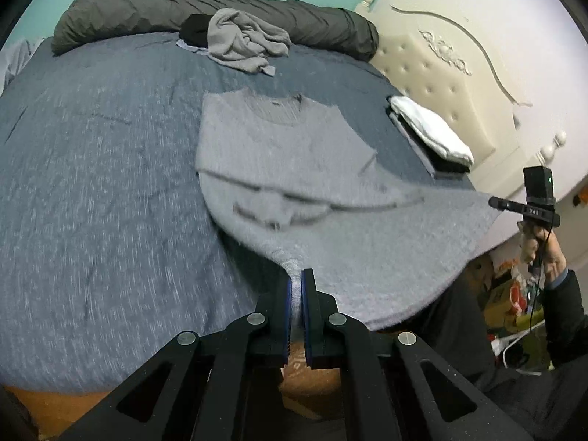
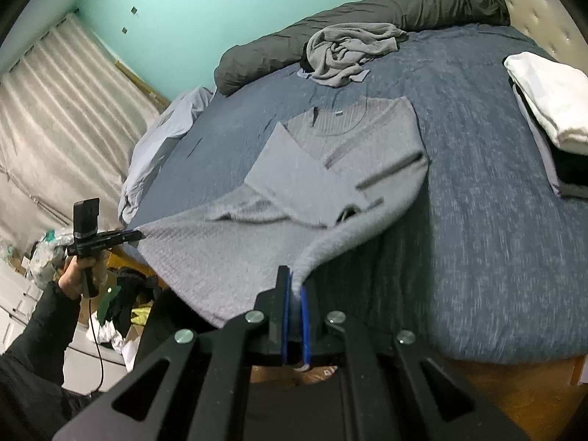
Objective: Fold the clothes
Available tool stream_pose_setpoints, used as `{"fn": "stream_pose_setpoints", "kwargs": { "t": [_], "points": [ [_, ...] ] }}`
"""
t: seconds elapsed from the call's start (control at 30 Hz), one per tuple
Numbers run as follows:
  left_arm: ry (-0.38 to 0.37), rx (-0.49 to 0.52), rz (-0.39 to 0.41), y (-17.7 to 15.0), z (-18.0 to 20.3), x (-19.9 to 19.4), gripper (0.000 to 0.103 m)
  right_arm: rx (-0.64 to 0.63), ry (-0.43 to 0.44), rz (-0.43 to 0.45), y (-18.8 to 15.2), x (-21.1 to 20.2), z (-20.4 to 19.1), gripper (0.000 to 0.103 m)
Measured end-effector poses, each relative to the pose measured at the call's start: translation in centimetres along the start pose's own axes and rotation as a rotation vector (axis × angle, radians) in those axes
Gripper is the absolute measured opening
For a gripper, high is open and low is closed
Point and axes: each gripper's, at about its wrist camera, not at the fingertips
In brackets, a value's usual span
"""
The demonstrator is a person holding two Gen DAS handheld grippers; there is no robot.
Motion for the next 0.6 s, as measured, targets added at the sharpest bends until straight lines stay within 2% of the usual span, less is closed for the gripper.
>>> {"fn": "stream_pose_setpoints", "kwargs": {
  "t": [0.3,0.6],
  "points": [
    [0.014,-0.063,0.037,11.4,-6.0,3.6,0.005,0.055,0.000,-0.010,10.7,5.1,3.4,0.005],
    [0.021,-0.143,0.058,22.7,-13.7,10.2,0.005,0.126,-0.045,-0.032,22.8,14.1,9.0,0.005]
  ]
}}
Point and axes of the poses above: each gripper's, at about its wrist camera, not at the fingertips, and x roughly the way its jaws point, z to its right, y to its top, and after that the axes turned 11 degrees about -y, right-handed
